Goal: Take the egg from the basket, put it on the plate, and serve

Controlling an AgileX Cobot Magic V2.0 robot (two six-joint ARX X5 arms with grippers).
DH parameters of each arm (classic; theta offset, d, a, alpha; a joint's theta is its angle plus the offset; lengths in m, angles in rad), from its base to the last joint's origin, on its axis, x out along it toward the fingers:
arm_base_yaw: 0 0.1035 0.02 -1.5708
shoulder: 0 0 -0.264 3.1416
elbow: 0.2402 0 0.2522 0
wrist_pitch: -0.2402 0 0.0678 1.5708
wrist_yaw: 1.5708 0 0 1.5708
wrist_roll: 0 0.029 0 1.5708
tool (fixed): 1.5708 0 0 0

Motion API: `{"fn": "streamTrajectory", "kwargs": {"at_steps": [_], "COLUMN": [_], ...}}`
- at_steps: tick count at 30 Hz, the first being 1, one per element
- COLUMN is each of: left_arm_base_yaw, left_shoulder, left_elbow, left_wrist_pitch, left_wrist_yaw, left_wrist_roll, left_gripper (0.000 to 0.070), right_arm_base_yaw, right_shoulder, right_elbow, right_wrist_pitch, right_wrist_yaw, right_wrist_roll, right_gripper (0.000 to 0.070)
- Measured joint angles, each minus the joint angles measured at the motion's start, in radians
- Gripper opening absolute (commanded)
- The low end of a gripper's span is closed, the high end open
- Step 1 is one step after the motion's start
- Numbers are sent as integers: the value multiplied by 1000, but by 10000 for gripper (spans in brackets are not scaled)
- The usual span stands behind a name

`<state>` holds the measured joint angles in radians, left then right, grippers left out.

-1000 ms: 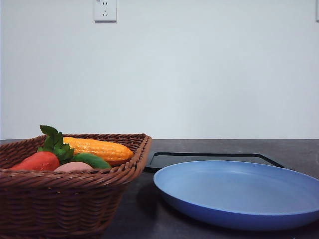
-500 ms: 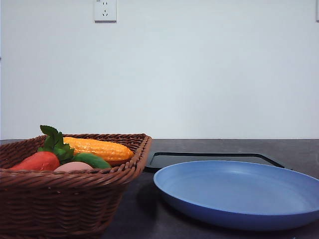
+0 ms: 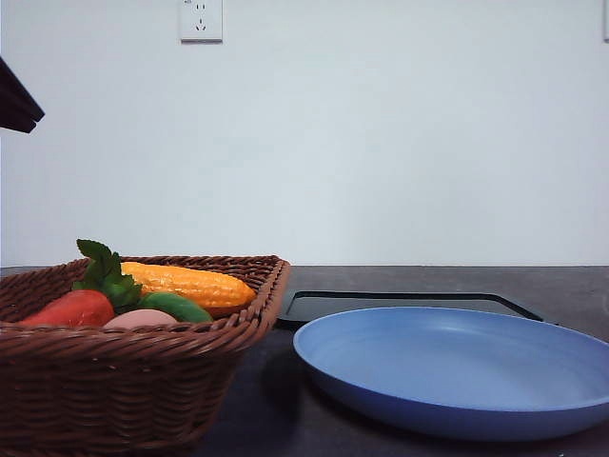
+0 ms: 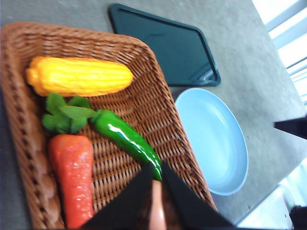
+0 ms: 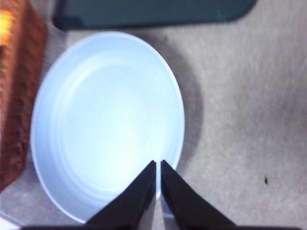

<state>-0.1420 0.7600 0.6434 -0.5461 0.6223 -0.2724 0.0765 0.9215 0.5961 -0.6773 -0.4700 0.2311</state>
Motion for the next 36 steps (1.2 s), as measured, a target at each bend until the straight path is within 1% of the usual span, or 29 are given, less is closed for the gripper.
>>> {"fn": "streamTrajectory", "kwargs": {"at_steps": [2,3,4,7,9,13,20,25,31,34,36], "left_arm_base_yaw": [-5,-6,-8,-13,-13,-13,-14,-13,-13,-13,-13], "left_shoulder": [0,0,0,0,0,0,0,0,0,0,0], "left_elbow": [0,0,0,0,0,0,0,0,0,0,0], "left_wrist_pitch": [0,0,0,0,0,0,-16,-32,-50,-52,-57], "left_wrist_yaw": [1,1,1,2,2,6,10,10,10,10,10], "left_wrist_roll": [0,0,0,0,0,0,0,1,4,6,9], "left_gripper": [214,237,259,300,311,311,311,311,311,310,310], "right_arm_base_yaw": [0,0,0,2,8,24,58,74,85,85,86], "right_shoulder": [23,35,46,78,99,153,265,342,417,434,435], "right_elbow": [0,0,0,0,0,0,0,0,0,0,0], "right_wrist_pitch": [0,0,0,0,1,19,116,183,239,249,252], "right_wrist_yaw": [0,0,0,0,1,1,1,1,1,2,2], "right_wrist_roll": [0,-2,-5,-11,-15,-17,-16,-13,10,23,33], "right_gripper": [218,248,260,260,260,260,258,235,133,44,6]}}
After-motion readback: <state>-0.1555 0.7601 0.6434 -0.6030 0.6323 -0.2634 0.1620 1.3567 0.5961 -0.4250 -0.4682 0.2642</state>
